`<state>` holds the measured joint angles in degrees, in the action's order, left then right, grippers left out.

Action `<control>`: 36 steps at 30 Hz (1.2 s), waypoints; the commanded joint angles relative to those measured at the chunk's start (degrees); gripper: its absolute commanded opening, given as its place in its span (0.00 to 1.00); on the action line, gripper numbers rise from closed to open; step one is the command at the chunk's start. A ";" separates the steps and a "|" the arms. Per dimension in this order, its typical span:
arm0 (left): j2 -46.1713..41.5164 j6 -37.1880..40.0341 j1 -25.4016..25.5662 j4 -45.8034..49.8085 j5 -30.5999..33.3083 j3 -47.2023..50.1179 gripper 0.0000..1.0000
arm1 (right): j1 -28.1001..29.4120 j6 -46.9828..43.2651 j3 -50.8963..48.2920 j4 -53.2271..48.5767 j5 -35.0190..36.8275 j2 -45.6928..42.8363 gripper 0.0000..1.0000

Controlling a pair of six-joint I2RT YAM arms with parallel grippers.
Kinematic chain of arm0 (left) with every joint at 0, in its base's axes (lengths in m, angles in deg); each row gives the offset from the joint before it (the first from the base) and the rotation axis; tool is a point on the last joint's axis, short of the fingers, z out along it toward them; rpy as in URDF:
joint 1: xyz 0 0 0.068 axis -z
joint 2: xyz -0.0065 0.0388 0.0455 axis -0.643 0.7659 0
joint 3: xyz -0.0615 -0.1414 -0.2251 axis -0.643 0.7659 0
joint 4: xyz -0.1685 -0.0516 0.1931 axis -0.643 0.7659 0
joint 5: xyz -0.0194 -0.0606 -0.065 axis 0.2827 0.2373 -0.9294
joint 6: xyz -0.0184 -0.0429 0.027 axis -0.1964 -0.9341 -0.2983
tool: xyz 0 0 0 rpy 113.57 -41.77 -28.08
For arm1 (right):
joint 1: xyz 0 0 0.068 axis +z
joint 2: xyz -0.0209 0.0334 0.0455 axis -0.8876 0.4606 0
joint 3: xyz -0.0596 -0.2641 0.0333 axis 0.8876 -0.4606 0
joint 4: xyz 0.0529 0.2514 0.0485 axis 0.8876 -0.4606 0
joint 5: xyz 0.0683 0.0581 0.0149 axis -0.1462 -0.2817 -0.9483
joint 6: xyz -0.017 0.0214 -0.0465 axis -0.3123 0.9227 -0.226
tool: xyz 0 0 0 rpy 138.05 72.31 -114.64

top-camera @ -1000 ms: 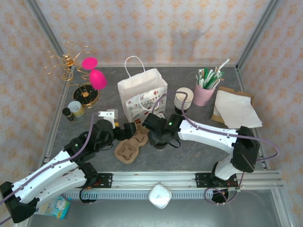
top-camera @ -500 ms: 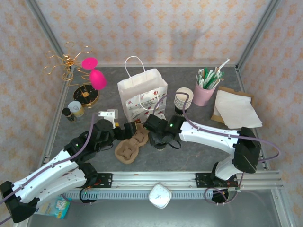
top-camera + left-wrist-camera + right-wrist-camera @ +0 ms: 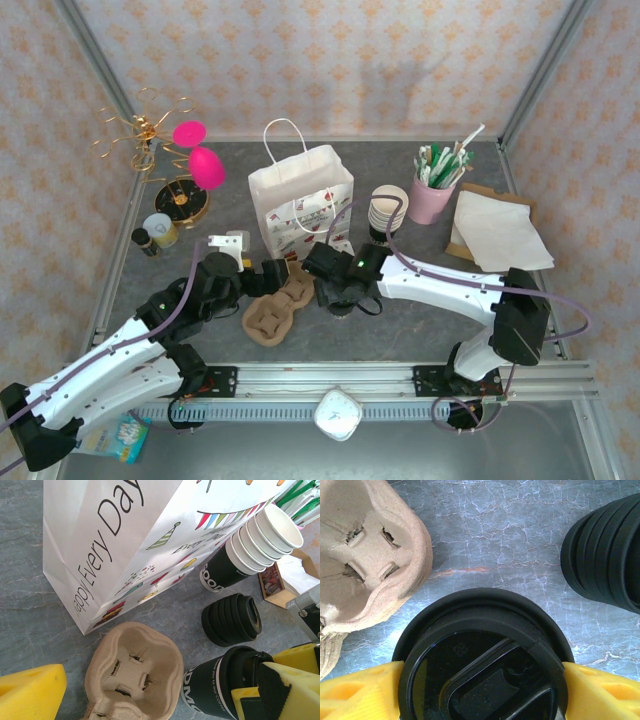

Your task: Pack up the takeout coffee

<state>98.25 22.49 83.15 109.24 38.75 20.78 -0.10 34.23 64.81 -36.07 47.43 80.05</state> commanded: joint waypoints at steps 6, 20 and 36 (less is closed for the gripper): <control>-0.13 0.64 0.17 0.24 0.68 -0.51 0.99 | 0.09 1.68 -2.73 -2.85 -0.87 1.56 0.79; 1.19 0.67 0.23 -0.55 0.42 -0.93 0.99 | 0.17 0.96 4.72 -4.64 1.80 -0.53 0.91; 1.02 0.71 0.25 -0.48 0.05 -1.02 0.99 | 0.14 1.93 2.41 -5.60 2.71 -0.73 0.71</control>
<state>99.50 22.51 83.15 109.19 38.66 20.78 -0.10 36.15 67.87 -40.40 48.11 78.81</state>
